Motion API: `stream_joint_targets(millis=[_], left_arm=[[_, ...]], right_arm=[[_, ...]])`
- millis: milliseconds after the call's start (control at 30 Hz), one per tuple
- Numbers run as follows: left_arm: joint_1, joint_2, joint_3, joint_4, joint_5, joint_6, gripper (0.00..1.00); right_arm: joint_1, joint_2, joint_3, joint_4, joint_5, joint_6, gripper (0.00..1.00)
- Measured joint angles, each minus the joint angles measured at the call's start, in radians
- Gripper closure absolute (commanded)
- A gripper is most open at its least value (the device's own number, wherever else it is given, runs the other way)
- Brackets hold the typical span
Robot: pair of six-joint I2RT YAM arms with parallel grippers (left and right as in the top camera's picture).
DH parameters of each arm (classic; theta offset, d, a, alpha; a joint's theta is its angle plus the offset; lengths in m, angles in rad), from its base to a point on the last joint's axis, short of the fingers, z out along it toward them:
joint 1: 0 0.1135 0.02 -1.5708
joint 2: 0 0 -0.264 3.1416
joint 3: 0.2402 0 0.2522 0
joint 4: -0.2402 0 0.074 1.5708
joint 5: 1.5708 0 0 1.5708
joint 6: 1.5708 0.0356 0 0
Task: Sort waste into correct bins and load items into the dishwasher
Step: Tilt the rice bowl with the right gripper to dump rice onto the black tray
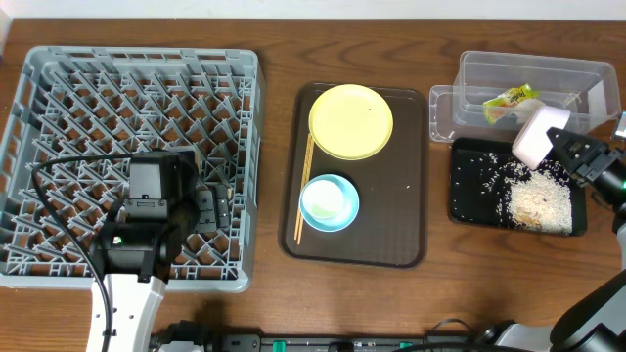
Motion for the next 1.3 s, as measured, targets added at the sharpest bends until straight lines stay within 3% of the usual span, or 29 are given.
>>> stream_joint_targets(millis=[1300], left_arm=[[0.0, 0.0, 0.0, 0.0, 0.0, 0.0, 0.11]], right_arm=[[0.019, 0.0, 0.0, 0.047, -0.015, 0.05, 0.99]])
